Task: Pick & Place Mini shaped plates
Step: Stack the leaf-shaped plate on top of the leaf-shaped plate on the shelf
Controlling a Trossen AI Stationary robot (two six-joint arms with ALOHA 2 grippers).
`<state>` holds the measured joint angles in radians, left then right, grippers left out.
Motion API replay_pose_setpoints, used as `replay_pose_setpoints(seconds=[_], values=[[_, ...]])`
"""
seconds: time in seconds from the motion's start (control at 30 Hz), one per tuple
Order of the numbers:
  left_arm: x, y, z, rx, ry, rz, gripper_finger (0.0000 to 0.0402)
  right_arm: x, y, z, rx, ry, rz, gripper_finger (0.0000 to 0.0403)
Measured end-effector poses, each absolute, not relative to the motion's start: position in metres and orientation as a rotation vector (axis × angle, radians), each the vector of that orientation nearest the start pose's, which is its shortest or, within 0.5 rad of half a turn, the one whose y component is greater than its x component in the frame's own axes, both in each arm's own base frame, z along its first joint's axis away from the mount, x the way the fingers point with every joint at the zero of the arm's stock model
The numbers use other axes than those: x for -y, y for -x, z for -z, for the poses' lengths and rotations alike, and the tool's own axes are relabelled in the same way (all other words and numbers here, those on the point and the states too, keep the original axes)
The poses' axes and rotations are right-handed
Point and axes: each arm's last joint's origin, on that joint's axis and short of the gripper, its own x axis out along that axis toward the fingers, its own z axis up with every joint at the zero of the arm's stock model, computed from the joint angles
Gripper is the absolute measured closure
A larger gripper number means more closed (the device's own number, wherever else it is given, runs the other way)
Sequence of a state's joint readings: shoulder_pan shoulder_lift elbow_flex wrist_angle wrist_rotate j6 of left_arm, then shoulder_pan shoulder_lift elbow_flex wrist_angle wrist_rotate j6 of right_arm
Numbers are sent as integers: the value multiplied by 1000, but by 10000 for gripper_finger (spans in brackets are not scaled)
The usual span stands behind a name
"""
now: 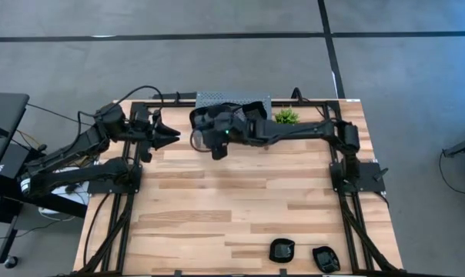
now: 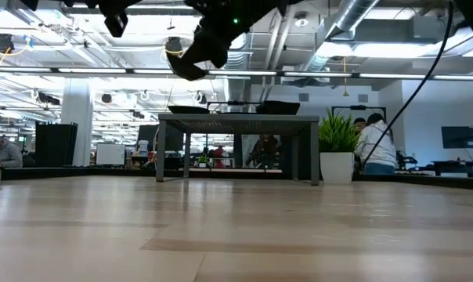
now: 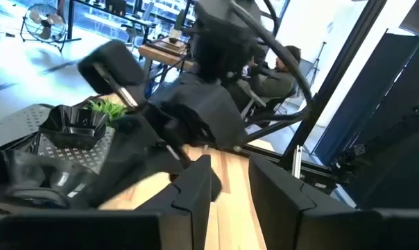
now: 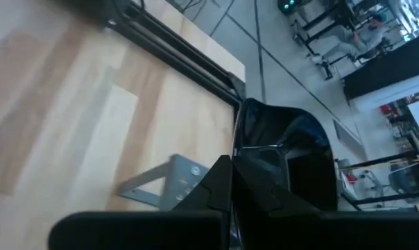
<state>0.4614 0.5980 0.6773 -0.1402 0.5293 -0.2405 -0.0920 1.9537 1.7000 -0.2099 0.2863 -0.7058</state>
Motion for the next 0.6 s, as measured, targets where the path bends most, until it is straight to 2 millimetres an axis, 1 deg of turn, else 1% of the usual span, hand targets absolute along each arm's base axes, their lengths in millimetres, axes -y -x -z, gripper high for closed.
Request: replay_pose_setpoints(seconds=[0.1,0.27,0.37,0.47,0.6], values=[[-46,-126,-326,-61,269,61,302,68,-452,-302,-584,726,206,401],[-46,-126,-326,-61,269,61,302,91,-448,-299,-544,758,83,401],[-46,-126,-326,-62,269,61,302,101,-446,-295,-553,754,86,401],[-47,-126,-326,-61,269,61,302,111,-443,-292,-564,691,118,401],[-47,-126,-326,-61,269,61,302,118,-442,-293,-549,625,159,401]])
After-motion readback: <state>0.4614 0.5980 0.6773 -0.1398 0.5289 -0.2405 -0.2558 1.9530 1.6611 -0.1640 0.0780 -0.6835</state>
